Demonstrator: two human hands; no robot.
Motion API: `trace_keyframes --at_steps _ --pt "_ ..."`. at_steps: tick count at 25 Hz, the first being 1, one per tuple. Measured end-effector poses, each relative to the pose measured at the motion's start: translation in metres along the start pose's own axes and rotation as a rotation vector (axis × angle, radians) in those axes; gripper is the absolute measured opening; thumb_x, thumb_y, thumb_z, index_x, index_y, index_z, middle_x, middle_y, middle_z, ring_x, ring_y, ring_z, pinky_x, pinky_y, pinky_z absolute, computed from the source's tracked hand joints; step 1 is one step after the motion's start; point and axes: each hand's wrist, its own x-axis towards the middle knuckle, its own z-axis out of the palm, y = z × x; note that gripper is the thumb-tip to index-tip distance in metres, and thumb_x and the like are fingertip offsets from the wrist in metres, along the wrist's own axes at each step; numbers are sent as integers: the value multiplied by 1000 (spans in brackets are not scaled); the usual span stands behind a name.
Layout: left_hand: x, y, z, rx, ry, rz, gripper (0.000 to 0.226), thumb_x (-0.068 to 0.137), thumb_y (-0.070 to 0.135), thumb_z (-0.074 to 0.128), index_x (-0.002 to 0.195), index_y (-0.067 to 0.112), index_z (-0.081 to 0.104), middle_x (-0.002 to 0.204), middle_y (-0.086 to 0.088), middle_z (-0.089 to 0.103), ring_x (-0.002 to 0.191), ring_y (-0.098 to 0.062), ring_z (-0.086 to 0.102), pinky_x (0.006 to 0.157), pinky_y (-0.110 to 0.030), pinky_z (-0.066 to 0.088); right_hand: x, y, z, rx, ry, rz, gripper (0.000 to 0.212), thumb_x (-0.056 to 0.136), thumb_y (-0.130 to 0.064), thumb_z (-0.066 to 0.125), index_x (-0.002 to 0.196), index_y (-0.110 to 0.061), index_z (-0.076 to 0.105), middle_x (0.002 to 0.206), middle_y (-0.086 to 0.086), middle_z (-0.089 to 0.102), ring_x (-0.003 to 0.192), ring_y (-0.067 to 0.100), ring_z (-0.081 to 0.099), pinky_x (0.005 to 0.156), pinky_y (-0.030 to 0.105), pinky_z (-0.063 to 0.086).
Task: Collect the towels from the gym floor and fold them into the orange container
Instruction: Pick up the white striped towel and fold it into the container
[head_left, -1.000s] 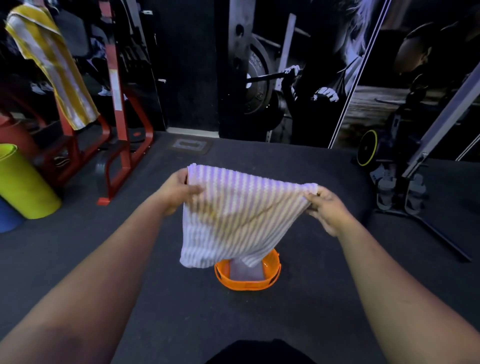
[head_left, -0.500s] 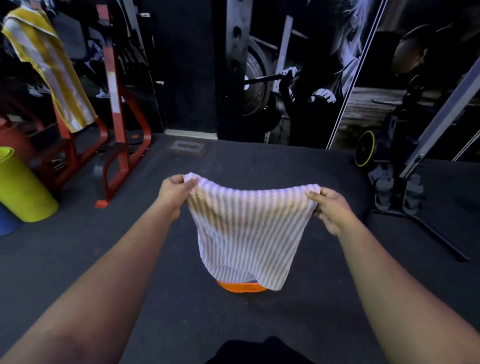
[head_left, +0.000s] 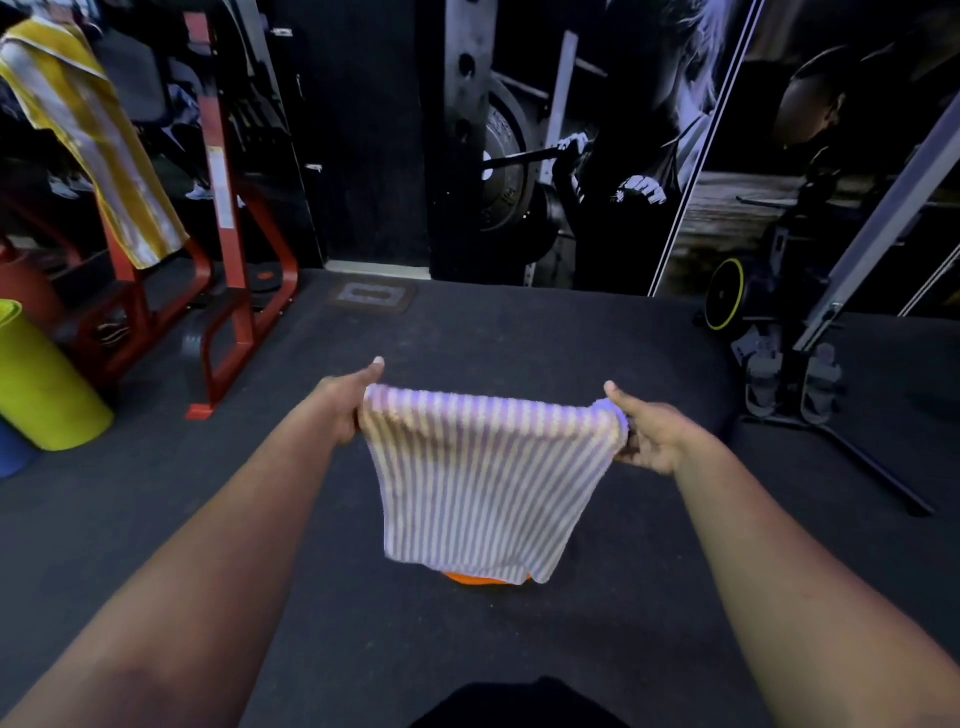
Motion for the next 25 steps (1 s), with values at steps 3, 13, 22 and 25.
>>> trace_keyframes --at_steps 3,13,22,25 --pt "-3 -16 2 213 34 6 28 94 17 74 104 -8 66 74 -12 69 56 -17 66 50 -26 56 3 15 11 -21 64 -35 6 96 -19 67 95 -13 67 71 4 71 66 19 63 61 30 51" --pt "-13 1 16 80 7 296 17 97 2 63 87 14 69 67 3 71 65 -13 61 59 -24 51 -4 9 17 110 12 -240 18 102 -16 57 112 -5 68 94 11 75 86 25 71 72 34 56" --pt "-5 10 -3 185 80 475 24 91 5 74 113 11 70 93 -6 76 74 -12 69 63 -23 55 0 -12 7 110 88 -420 7 99 -17 64 95 -13 69 87 4 74 81 17 68 78 32 54" --pt "-4 13 -12 264 -25 445 47 83 -7 78 125 8 63 99 -6 74 79 -11 70 67 -20 56 5 -11 3 12 126 -441 6 98 -16 65 94 -15 68 89 3 73 84 18 65 82 35 51"
